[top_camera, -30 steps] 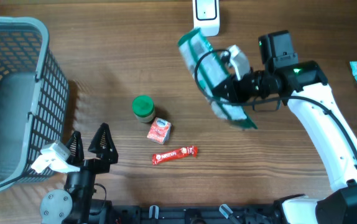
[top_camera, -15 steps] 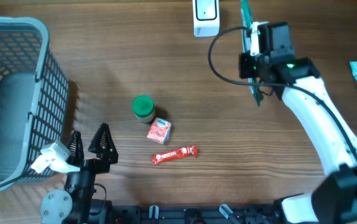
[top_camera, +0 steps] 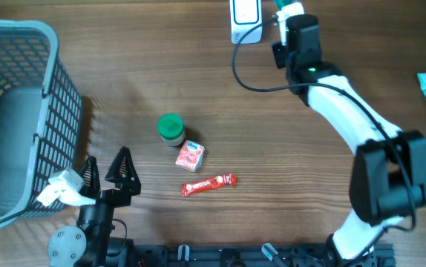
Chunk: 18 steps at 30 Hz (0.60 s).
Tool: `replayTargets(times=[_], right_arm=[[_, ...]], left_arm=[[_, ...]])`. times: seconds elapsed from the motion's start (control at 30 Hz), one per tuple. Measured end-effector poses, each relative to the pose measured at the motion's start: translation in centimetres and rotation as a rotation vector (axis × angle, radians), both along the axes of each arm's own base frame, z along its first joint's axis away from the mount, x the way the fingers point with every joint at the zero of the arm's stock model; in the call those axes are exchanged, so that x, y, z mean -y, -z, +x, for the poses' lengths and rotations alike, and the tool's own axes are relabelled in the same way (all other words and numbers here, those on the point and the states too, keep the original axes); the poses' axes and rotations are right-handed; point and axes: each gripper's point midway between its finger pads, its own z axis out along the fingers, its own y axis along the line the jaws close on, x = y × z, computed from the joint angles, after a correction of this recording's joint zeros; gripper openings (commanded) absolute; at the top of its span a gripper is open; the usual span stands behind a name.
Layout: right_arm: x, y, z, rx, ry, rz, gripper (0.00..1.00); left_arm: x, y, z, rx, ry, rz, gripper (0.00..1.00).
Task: Scan the item barcode
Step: 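Hold the glove bag up in front of the barcode scanner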
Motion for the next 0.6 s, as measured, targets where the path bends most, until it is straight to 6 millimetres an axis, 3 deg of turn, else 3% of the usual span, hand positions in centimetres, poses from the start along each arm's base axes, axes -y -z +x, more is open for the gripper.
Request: replayTargets(times=[0.2,0.5,0.6], right_arm=[[-1.1,4.7,3.5,0.061,-0.044,-0.314,0.05],[-1.5,5.4,8.4,0.086,-0.054,-0.583,0.04],[-1.5,6.0,8.4,0.06,-0.069,-0.644,0.04]], left_arm=[[0.0,0.0,0.0,0.0,0.0,0.0,1.0],[0.0,0.0,0.0,0.0,0.0,0.0,1.0],[0.0,0.0,0.0,0.0,0.0,0.0,1.0]])
